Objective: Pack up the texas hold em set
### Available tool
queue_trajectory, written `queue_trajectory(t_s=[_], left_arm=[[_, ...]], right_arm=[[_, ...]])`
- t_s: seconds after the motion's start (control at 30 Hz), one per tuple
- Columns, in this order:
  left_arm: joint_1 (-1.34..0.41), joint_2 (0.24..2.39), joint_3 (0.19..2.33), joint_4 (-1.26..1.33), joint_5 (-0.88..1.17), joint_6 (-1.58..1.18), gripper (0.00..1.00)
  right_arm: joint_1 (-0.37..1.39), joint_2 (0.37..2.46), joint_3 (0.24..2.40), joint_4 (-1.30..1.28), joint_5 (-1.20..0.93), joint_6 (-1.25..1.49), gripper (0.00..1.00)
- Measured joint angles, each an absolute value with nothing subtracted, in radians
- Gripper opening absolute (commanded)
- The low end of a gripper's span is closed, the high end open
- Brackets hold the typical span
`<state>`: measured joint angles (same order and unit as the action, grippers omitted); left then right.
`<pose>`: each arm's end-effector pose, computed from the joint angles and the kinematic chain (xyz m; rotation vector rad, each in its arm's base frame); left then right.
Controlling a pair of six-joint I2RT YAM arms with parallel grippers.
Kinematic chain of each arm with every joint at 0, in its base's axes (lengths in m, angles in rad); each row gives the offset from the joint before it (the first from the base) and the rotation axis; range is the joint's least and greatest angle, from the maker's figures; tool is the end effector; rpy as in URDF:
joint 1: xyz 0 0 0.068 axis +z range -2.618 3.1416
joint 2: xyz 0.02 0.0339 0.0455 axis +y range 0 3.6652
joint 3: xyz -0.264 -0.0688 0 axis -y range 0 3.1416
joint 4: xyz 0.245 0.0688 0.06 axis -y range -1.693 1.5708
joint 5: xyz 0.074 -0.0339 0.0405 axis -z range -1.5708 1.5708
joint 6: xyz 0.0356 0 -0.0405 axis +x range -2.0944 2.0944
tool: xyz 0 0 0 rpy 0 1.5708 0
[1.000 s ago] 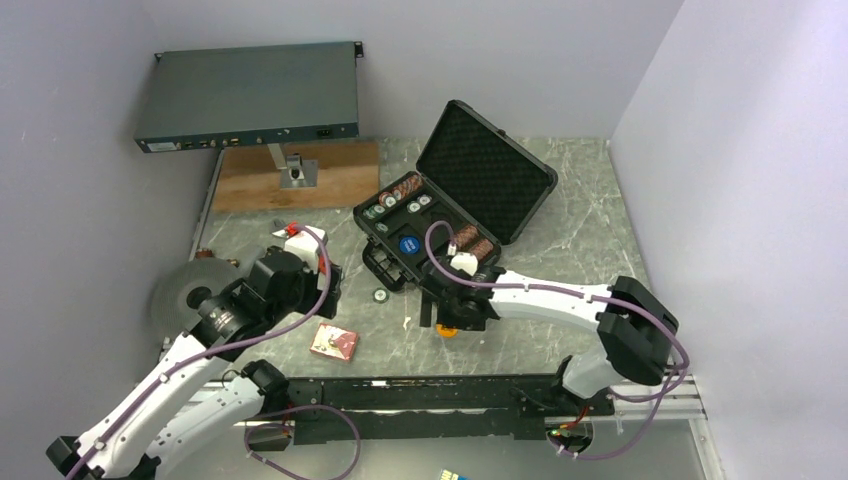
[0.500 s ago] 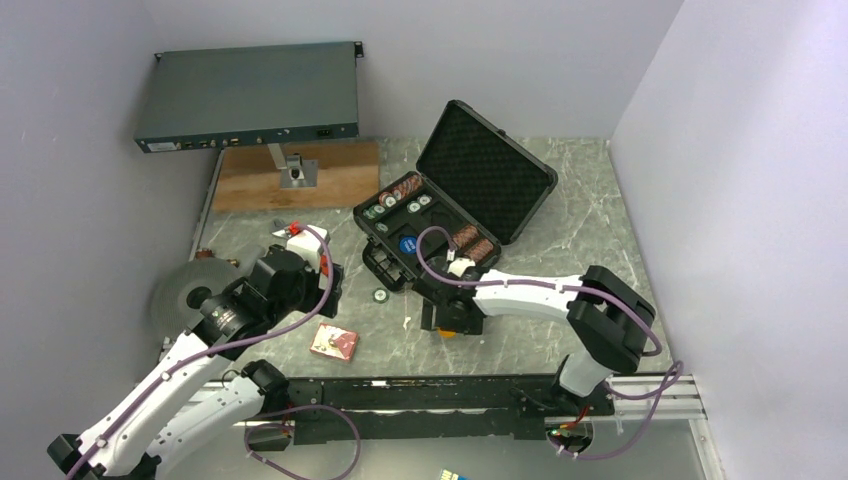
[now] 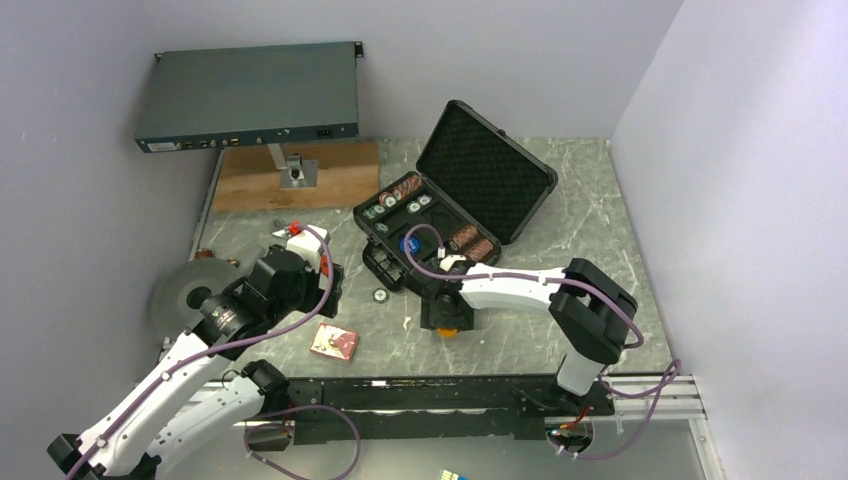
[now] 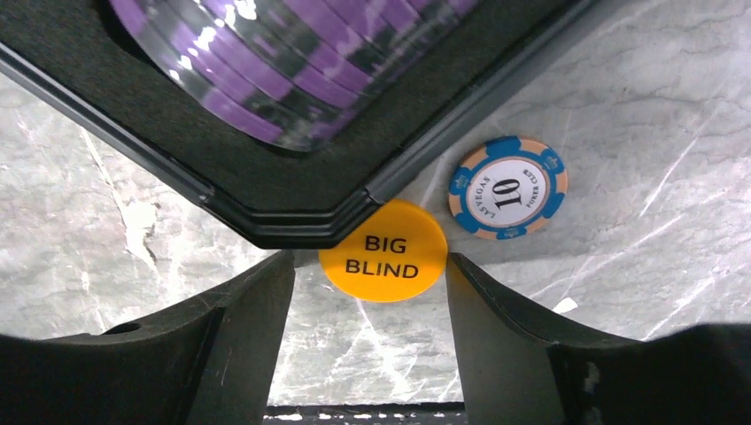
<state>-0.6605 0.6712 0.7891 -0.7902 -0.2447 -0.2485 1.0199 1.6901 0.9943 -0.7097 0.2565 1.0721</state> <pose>0.1114 -0.0757 0.2985 0.3260 2.2050 -0.2251 0.1625 0.2473 0.1577 0.1044 2.8358 0.0201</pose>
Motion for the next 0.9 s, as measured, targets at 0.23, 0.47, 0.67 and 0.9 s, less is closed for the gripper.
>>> queue_trajectory(t_s=[0.23,0.47,0.67,0.9], left_arm=[[-0.661,0.662,0.789,-0.79,-0.251,-0.248,1.0],[-0.661,0.655,0.789,-0.79,-0.26,-0.249,1.0],[-0.661,0.653,0.782,-0.79,-0.26,-0.248,1.0],[-0.661,0.653,0.78,-0.79,-0.261,-0.249,1.0]], right_arm=[[1.019,1.729,1.036,-0.714,0.244,1.044,0.55],[1.017,1.735,1.042,-0.713,0.23,1.029,0.46],[1.017,1.735,1.045,-0.717,0.231,1.028,0.46],[1.028,1.737,1.062,-0.735,0.243,1.01,0.46]])
